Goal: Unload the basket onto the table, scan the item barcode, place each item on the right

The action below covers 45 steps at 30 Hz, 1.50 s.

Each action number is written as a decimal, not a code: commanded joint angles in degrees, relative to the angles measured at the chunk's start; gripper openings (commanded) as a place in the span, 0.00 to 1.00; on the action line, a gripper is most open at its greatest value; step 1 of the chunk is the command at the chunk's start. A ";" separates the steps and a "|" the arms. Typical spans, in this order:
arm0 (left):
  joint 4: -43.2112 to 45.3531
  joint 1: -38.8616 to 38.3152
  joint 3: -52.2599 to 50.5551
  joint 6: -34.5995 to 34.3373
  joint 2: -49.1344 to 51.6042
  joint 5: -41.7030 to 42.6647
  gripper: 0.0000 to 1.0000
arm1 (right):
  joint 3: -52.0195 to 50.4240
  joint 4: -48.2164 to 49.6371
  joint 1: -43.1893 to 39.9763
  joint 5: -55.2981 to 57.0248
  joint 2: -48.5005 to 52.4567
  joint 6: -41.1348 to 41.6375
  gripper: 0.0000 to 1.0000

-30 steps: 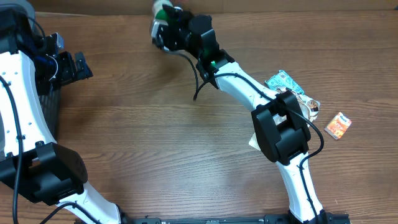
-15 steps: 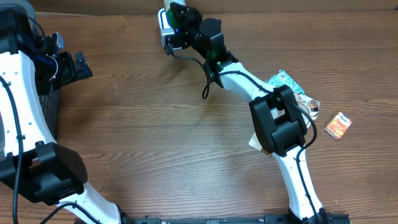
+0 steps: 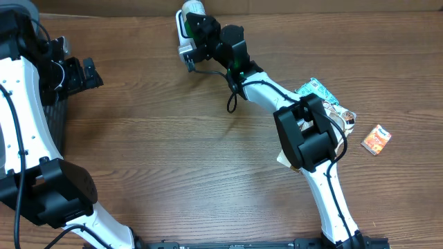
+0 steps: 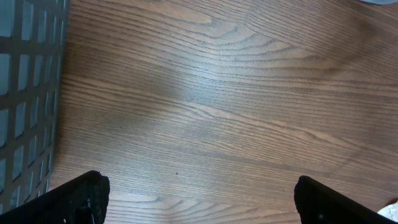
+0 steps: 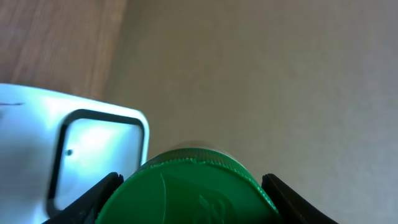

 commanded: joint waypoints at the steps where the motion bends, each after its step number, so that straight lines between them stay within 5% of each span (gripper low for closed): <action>1: 0.00 -0.13 0.37 -0.15 -0.02 0.68 1.00 | 1.79 0.87 0.37 -0.28 0.90 -2.34 0.50; 24: 0.00 -0.13 0.37 -0.15 -0.02 0.68 1.00 | 1.79 1.22 1.18 -2.54 -0.15 0.04 0.49; 35: 0.00 -0.13 0.37 -0.17 0.00 0.68 1.00 | 1.77 -3.19 2.49 -3.52 -14.23 44.96 0.49; 40: 0.00 -0.13 0.37 -0.17 -0.02 0.68 1.00 | 1.77 -19.76 2.89 -6.84 -23.34 65.13 0.49; 45: 0.00 -0.13 0.37 -0.17 0.00 0.66 1.00 | 1.77 -41.03 2.82 -11.67 -29.86 74.75 0.49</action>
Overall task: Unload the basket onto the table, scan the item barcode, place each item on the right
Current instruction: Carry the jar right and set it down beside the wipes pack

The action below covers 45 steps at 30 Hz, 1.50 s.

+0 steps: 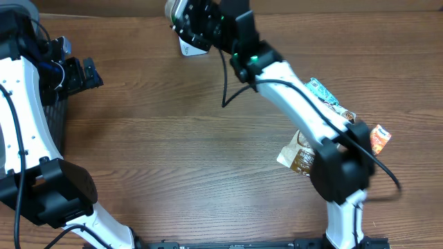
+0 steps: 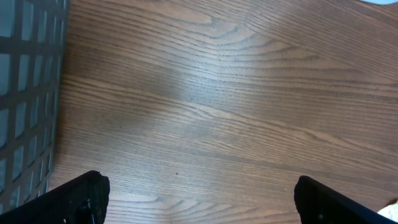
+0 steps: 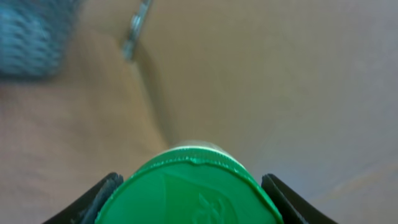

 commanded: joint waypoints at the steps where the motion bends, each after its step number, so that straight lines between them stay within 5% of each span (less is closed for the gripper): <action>1: 0.02 -0.13 0.37 -0.17 -0.02 0.70 0.99 | 1.38 -10.88 0.26 -4.68 -4.72 12.09 0.49; 9: 0.02 -0.13 0.37 -0.17 0.00 0.70 1.00 | 0.31 -43.28 -0.31 -3.45 -4.66 11.93 0.56; 16: 0.02 -0.13 0.37 -0.17 -0.02 0.70 1.00 | -1.11 -57.88 -3.50 5.20 -0.90 11.98 0.53; 22: 0.02 -0.13 0.37 -0.17 -0.02 0.70 1.00 | -1.46 -59.39 -8.41 16.76 1.66 16.87 0.58; 23: 0.04 -0.13 0.37 -0.15 -0.02 0.70 0.99 | -1.79 -59.54 -9.31 17.29 1.92 17.14 0.93; 24: 0.02 -0.13 0.37 -0.15 -0.02 0.70 1.00 | -2.34 -59.43 -10.23 17.35 2.12 17.46 1.00; 35: 0.02 -0.13 0.37 -0.17 -0.02 0.70 1.00 | -12.09 -55.30 -18.88 16.63 2.23 18.32 1.00; 45: 0.02 -0.13 0.37 -0.17 -0.02 0.70 0.99 | -10.97 -52.83 -19.61 13.64 2.08 19.12 1.00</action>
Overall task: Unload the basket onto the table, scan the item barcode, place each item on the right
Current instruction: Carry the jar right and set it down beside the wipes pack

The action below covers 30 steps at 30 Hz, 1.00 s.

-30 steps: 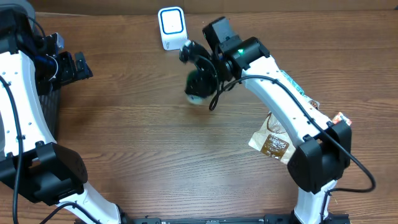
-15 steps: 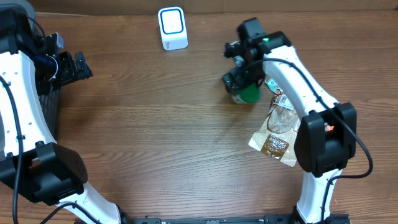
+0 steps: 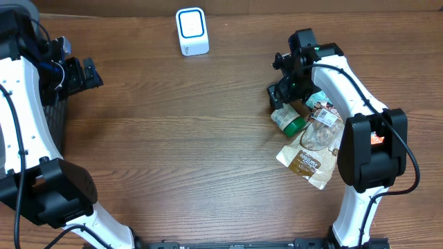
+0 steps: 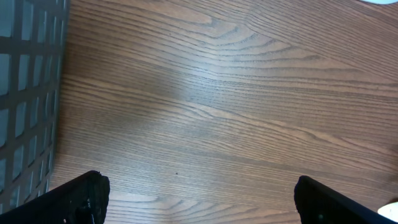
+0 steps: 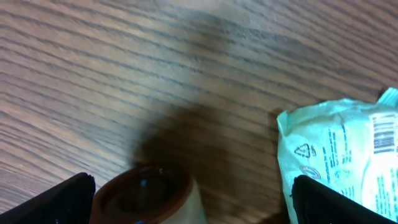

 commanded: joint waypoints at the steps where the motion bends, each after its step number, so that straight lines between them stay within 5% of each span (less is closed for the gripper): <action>1: 0.00 -0.13 0.37 -0.17 0.00 0.68 1.00 | 2.25 -0.46 0.37 -1.55 -0.52 2.86 1.00; 15: 0.02 -0.13 0.37 -0.17 -0.02 0.68 1.00 | 12.72 -9.75 6.86 -4.00 -26.45 6.51 1.00; 30: 0.00 -0.13 0.37 -0.17 -0.02 0.68 1.00 | 12.20 -36.61 11.41 0.28 -46.14 7.13 1.00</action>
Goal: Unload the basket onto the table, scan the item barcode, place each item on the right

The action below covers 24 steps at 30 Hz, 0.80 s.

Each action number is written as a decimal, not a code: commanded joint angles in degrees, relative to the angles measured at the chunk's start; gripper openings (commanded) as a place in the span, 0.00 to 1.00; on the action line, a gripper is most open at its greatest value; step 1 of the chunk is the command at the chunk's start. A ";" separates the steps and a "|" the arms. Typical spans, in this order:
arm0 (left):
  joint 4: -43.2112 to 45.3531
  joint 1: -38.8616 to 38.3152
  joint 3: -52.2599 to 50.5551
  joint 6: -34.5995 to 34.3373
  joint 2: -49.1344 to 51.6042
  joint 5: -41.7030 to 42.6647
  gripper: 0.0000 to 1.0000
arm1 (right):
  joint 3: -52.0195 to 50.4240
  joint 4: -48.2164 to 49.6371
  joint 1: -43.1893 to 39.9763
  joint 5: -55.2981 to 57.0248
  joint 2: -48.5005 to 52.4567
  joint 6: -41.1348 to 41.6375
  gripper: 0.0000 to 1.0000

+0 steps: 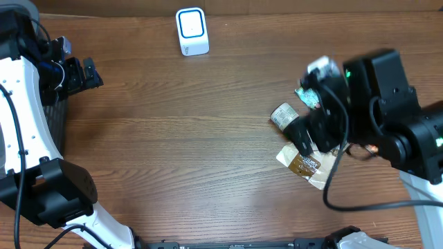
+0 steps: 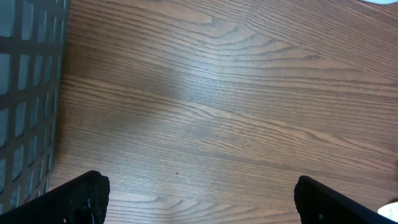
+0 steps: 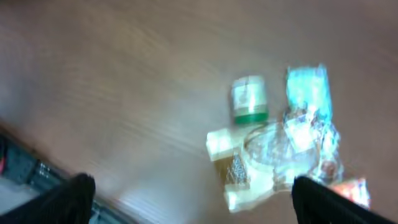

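The white scanner stands at the table's far edge. The green-lidded jar lies on its side on the wood, left of the packets; the right wrist view shows it from high up. My right gripper is open and empty, raised well above the jar and packets. At the far left, my left gripper hangs open over bare wood.
A brown pouch, a teal packet, a clear bag and an orange packet lie clustered by the jar. A dark mesh basket stands at the table's left edge.
My right gripper was low and open right at the jar beside the packets. Now it is lifted high above them, still open. The jar lies where it was. The left arm is unchanged.
My right gripper first held the green-lidded jar at the scanner, then still held it up at the table's far edge. Later the jar lay beside the packets with the gripper open over it. Now the gripper hangs high above it.
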 commanded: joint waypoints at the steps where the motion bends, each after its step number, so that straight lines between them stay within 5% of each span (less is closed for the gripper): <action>1: -0.02 -0.13 0.37 -0.17 -0.02 0.68 1.00 | -0.09 -0.37 0.15 3.43 -3.78 1.01 1.00; 7: 0.00 -0.13 0.37 -0.17 -0.02 0.68 0.99 | -0.11 -0.09 -0.09 -0.50 -6.32 1.44 1.00; 12: -0.02 -0.13 0.37 -0.17 -0.02 0.68 1.00 | -1.86 12.79 -5.03 -0.90 -10.58 9.70 1.00; 24: -0.02 -0.13 0.37 -0.17 -0.02 0.68 1.00 | -39.17 58.05 -14.93 0.57 -36.96 13.00 1.00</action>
